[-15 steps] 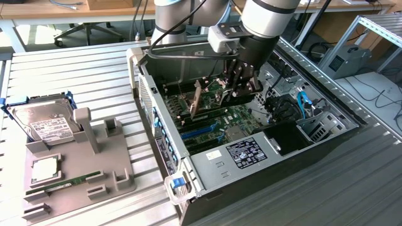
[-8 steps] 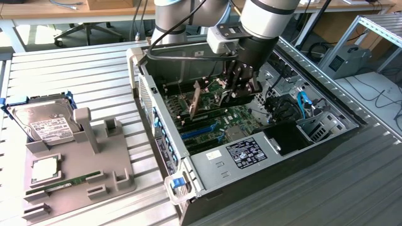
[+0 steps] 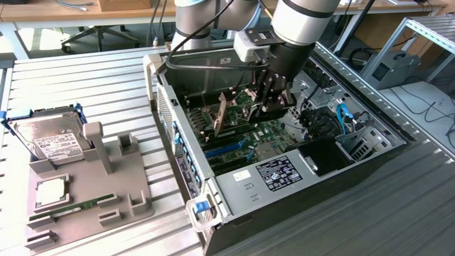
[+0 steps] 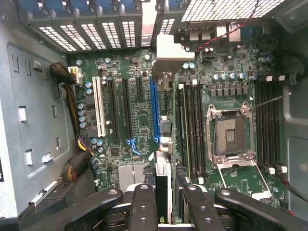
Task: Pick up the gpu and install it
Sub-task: 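Insert the gpu into the slot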
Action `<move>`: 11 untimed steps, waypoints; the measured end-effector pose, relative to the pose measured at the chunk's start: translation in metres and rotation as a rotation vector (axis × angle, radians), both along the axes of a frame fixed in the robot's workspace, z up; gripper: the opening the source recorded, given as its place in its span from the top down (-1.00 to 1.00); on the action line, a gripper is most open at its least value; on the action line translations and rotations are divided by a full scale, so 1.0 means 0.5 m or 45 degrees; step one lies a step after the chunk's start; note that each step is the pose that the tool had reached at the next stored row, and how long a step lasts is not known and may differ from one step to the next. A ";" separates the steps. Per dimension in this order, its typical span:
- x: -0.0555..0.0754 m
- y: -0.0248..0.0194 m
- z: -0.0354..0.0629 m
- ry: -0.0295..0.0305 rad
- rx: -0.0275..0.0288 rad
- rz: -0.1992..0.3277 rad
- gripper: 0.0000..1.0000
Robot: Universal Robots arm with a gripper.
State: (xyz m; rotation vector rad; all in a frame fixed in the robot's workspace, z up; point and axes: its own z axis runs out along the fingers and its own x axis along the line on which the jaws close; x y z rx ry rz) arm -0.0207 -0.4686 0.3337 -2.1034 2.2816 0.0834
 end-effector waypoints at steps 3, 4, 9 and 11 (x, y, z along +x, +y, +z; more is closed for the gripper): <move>0.000 -0.0007 -0.001 0.0000 0.0000 0.000 0.47; 0.000 -0.0010 -0.001 0.0001 0.0000 0.000 0.47; -0.001 -0.0040 -0.003 0.0000 -0.0001 0.000 0.47; -0.001 -0.0046 -0.003 0.0000 0.0000 0.000 0.47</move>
